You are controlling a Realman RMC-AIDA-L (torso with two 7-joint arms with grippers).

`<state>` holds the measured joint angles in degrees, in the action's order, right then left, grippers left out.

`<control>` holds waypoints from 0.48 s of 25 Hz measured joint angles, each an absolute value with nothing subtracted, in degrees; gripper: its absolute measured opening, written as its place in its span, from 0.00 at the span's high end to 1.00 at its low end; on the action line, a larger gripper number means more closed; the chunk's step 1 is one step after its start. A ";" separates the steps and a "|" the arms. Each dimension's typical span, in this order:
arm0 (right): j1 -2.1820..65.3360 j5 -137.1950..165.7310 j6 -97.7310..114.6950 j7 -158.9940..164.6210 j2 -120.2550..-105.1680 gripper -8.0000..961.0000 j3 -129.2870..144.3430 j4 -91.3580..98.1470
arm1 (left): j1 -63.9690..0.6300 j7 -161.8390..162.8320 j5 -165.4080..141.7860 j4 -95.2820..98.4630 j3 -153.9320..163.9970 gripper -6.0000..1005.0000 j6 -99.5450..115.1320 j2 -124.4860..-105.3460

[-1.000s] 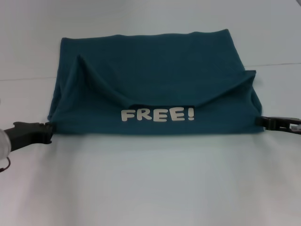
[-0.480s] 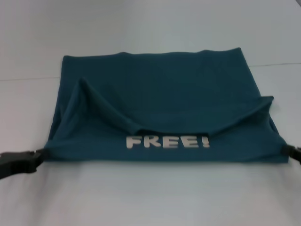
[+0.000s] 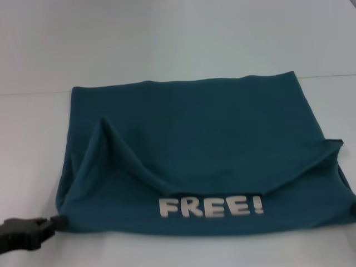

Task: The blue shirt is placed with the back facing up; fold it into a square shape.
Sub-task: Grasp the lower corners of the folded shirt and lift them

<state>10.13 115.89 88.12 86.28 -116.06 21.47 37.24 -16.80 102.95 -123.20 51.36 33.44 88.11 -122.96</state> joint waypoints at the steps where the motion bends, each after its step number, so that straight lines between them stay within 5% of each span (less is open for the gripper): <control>1: 9.71 115.91 88.69 85.25 -116.15 0.97 21.21 37.24 | -16.56 102.79 -123.45 51.40 33.24 0.97 89.30 -122.98; 12: 5.09 116.10 95.36 78.87 -116.46 0.97 18.96 37.08 | -15.83 101.80 -129.53 51.26 31.54 0.97 97.12 -122.96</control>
